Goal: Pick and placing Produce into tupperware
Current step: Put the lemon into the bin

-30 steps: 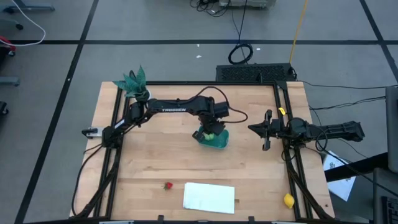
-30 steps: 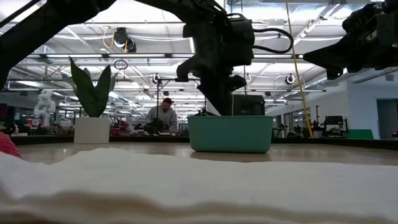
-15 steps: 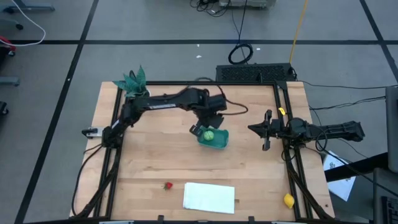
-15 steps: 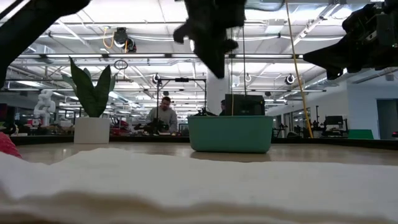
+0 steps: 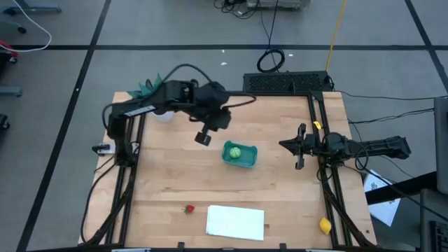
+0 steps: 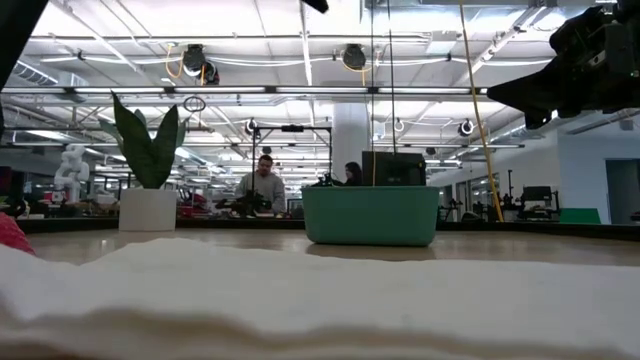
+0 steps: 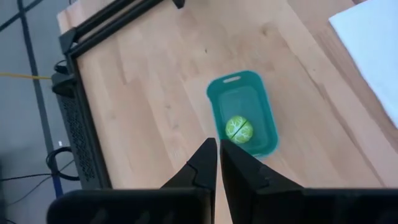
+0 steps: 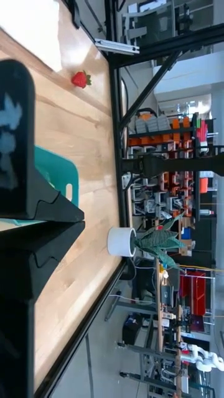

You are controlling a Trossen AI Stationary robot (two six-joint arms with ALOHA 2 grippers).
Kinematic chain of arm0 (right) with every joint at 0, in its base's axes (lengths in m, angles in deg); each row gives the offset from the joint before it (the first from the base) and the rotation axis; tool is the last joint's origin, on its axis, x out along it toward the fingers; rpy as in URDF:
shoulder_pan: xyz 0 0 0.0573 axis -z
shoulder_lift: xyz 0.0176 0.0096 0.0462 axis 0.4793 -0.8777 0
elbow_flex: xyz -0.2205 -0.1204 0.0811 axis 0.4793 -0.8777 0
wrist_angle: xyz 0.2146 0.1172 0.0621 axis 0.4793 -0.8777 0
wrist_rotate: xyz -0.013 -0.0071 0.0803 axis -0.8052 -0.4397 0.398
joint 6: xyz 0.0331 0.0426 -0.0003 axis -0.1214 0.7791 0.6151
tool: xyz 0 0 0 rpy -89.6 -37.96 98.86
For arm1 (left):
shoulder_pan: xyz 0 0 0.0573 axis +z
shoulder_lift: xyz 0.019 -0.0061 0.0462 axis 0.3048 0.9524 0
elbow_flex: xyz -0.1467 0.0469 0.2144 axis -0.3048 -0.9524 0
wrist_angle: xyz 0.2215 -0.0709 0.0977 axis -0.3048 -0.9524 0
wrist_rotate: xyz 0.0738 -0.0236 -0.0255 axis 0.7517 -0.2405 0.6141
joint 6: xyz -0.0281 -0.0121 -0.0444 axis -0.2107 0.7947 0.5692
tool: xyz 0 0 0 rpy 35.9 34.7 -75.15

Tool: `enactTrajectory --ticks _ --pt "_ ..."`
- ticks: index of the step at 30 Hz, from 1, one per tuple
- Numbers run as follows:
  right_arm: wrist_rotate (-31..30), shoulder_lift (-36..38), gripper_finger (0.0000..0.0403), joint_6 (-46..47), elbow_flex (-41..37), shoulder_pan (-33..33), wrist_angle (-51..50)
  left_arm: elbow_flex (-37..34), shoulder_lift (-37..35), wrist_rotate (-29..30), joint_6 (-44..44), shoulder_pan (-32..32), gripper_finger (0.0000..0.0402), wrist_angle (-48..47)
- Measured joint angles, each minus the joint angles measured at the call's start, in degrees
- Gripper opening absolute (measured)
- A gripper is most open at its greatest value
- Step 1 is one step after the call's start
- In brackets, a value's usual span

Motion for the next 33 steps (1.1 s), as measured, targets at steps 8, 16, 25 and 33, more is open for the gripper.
enactTrajectory --ticks 8,16,25,33 --pt "0.02 -0.32 0.0 0.41 0.02 0.0 0.1 -2.68 -5.63 0.13 3.37 1.38 0.0026 -0.7" --pt "0.02 -0.37 0.0 0.48 0.01 0.02 0.06 -12.04 -13.54 2.2 6.65 0.82 0.0005 2.48" --pt "0.04 -0.37 0.0 0.48 0.0 0.0 0.06 -28.08 -24.31 1.95 11.19 -1.36 0.0006 14.04" --pt "0.04 -0.52 0.0 0.49 0.01 0.0 0.04 -37.51 -30.62 -7.26 14.35 -0.11 0.0005 18.94"
